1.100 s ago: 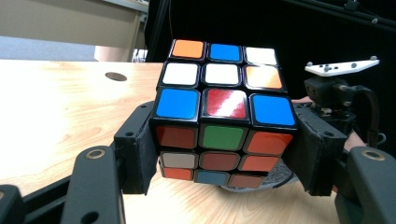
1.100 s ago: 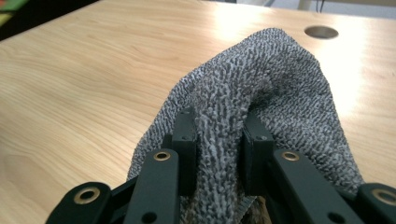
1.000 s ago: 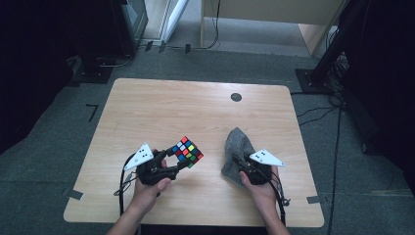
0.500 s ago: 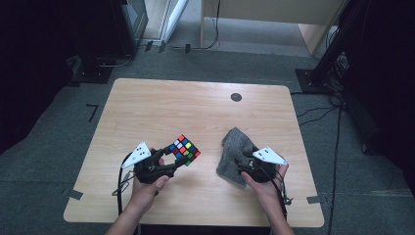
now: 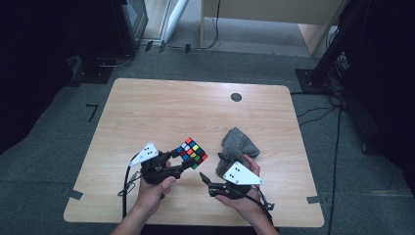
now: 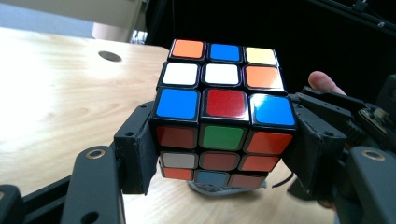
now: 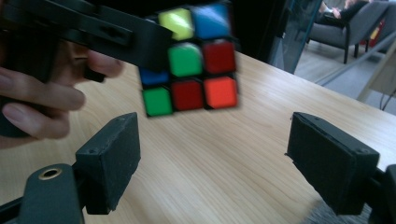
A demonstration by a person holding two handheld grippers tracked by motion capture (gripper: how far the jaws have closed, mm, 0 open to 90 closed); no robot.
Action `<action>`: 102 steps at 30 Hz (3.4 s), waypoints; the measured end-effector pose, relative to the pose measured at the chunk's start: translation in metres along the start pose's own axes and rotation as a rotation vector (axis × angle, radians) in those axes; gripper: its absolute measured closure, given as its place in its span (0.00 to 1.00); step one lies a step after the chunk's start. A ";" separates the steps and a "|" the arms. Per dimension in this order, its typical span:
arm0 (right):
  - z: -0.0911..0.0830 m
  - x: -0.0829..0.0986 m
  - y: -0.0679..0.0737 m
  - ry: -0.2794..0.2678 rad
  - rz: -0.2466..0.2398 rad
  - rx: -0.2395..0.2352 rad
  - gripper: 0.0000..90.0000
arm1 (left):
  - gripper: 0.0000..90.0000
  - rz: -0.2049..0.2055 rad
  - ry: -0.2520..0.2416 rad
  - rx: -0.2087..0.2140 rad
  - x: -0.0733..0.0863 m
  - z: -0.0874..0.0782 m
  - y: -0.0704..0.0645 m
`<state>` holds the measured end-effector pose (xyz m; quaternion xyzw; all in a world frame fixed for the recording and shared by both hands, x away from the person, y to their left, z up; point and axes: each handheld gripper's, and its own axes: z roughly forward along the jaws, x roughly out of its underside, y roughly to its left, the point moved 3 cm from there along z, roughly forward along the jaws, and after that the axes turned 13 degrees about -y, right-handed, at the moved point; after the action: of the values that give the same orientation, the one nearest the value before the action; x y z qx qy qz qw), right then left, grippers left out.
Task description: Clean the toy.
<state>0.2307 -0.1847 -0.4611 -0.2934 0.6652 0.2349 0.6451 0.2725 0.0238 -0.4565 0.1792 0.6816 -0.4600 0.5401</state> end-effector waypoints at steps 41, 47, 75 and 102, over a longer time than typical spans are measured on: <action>-0.010 0.002 -0.024 0.041 0.119 0.116 0.38 | 0.16 0.203 0.131 -0.052 0.009 0.000 0.016; -0.011 -0.009 -0.022 0.045 0.160 0.088 0.38 | 0.16 0.405 0.154 -0.046 0.018 0.005 0.002; -0.005 -0.006 -0.018 0.118 0.444 0.000 0.38 | 0.16 0.675 0.149 -0.002 0.032 0.010 -0.022; -0.012 -0.006 -0.047 0.061 0.616 -0.111 0.29 | 0.38 0.684 0.117 -0.052 0.032 0.007 -0.013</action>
<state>0.2549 -0.2263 -0.4512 -0.1199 0.7280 0.4464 0.5063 0.2554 0.0032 -0.4795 0.4095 0.6235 -0.2237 0.6272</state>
